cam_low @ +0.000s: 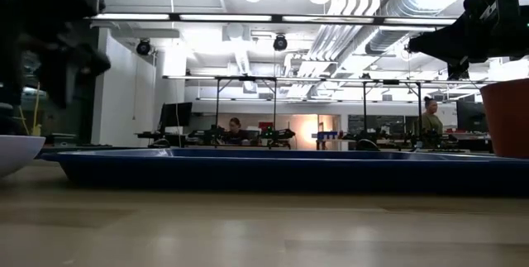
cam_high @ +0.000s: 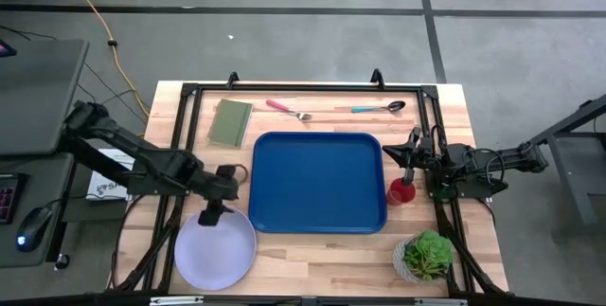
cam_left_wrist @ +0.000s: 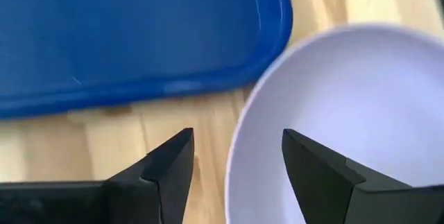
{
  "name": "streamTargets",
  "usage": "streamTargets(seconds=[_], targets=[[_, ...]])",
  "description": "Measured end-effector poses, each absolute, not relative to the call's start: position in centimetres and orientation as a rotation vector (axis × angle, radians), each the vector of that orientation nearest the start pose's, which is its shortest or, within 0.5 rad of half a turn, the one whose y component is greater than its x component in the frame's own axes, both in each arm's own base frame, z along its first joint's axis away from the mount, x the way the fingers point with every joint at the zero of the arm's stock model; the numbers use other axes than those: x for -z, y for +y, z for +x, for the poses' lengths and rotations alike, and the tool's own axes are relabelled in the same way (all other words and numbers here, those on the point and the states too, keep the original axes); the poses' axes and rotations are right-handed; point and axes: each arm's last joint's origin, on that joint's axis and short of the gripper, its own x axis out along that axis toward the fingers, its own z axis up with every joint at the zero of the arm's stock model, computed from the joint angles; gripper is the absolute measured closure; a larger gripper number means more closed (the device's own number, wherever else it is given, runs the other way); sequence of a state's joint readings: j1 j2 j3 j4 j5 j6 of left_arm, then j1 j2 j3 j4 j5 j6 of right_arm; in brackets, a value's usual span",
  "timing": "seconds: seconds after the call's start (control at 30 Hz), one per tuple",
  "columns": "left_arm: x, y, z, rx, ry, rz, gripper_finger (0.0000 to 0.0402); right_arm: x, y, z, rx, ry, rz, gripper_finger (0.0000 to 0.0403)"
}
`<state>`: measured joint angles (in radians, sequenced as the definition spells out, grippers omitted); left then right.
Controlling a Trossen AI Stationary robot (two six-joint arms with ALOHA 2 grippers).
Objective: Pick and place plate/cup/fork/spoon on tray
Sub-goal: Put the purple plate on the blue serving tray
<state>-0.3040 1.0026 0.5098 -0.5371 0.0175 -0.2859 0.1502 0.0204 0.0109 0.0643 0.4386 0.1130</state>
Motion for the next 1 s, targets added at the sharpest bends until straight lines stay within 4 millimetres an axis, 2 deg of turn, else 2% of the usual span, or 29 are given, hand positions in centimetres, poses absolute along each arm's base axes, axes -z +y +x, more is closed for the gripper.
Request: streamTargets(seconds=[0.37, 0.6, 0.73, 0.9, 1.0], targets=[[-14.2, -5.8, 17.7, 0.109, 1.288, -0.059, 0.0203, -17.2, 0.2, 9.6, 0.285, -0.069, 0.128, 0.0403], [-13.1, -5.9, 18.0, 0.095, 1.343, -0.046, 0.021, -17.2, 0.2, 9.6, 0.285, -0.069, 0.128, 0.0403], [-13.2, -5.9, 17.9, 0.103, 1.34, -0.028, 0.0255, -17.2, 0.2, 9.6, 0.285, -0.069, 0.128, 0.0403], [-13.9, -5.9, 17.7, 0.15, 1.315, -0.048, 0.0376, -17.2, 0.2, 9.6, 0.285, -0.069, 0.128, 0.0403], [-14.4, -5.7, 17.3, 0.138, 1.32, -0.111, 0.0388, -17.2, 0.2, 9.6, 0.285, -0.069, 0.129, 0.0403]])
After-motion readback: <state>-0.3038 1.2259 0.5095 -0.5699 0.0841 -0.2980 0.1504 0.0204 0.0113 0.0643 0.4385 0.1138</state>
